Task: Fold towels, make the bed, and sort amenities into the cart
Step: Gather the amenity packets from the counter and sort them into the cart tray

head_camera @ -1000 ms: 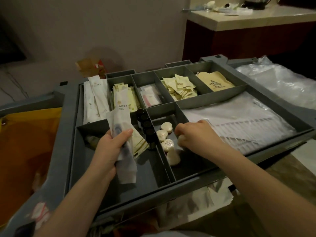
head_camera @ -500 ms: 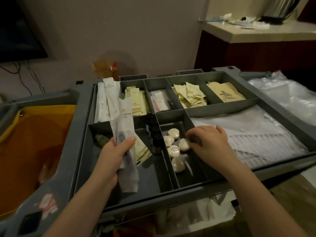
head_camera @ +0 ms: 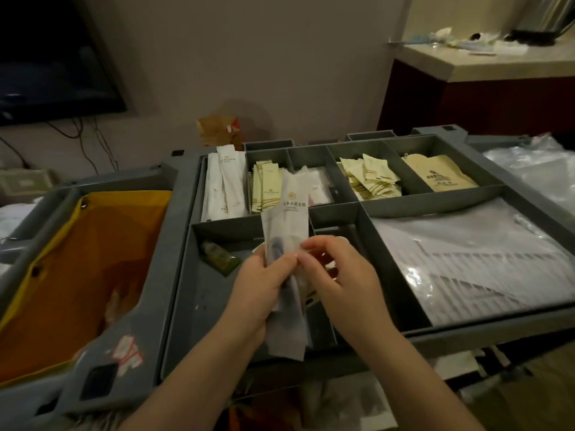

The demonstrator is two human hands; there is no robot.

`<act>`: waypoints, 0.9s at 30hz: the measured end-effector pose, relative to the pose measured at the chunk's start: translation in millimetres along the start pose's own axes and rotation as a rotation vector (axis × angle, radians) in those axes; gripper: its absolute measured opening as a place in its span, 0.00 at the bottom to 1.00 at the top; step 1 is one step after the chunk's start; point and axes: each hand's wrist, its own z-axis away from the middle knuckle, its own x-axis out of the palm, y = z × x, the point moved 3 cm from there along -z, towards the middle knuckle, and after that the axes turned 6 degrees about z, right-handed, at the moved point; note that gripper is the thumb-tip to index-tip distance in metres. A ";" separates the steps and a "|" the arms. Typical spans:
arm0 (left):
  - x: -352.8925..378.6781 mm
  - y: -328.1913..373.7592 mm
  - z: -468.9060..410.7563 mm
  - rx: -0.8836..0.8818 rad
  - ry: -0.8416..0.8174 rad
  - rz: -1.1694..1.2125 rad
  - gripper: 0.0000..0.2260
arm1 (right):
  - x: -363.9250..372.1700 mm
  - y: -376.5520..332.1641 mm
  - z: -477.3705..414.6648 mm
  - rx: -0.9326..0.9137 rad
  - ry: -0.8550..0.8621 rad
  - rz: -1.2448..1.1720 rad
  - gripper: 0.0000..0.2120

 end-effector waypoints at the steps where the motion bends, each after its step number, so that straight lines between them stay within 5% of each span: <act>1: 0.9 0.4 0.4 0.001 0.005 -0.011 0.15 | 0.9 1.9 -0.9 0.025 0.007 -0.048 0.05; 5: 7.5 2.3 2.5 0.138 -0.022 -0.181 0.16 | -1.8 6.9 -8.9 0.188 -0.022 -0.367 0.04; 10: 14.6 6.0 -0.4 0.194 -0.008 -0.283 0.13 | -5.8 9.2 -25.0 0.165 -0.042 -0.372 0.05; 15: 11.6 11.6 -4.3 0.126 0.079 -0.138 0.08 | -20.5 20.3 -44.9 0.207 0.017 -0.531 0.07; 27: -65.2 44.6 -20.4 0.154 0.483 0.016 0.04 | 41.7 -5.7 -190.9 0.173 -0.245 -0.293 0.08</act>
